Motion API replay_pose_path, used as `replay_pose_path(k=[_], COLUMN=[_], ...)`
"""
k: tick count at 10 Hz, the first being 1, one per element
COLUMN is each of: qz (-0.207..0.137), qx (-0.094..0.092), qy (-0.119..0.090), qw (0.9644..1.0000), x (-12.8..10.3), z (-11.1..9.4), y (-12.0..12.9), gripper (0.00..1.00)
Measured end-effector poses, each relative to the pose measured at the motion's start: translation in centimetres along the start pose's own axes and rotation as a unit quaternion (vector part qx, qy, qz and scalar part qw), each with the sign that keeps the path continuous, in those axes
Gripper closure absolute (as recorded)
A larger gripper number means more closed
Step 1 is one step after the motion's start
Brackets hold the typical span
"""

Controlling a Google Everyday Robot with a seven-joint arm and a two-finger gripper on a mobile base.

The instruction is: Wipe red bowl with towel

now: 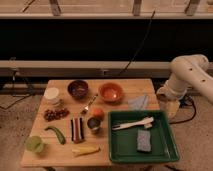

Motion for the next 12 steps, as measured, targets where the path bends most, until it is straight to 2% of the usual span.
replay_pose_path(k=[12], qz=[0.000], qx=[0.000], qy=[0.000], qw=[1.0000], x=[0.03], z=[0.00], y=[0.02], gripper=[0.20])
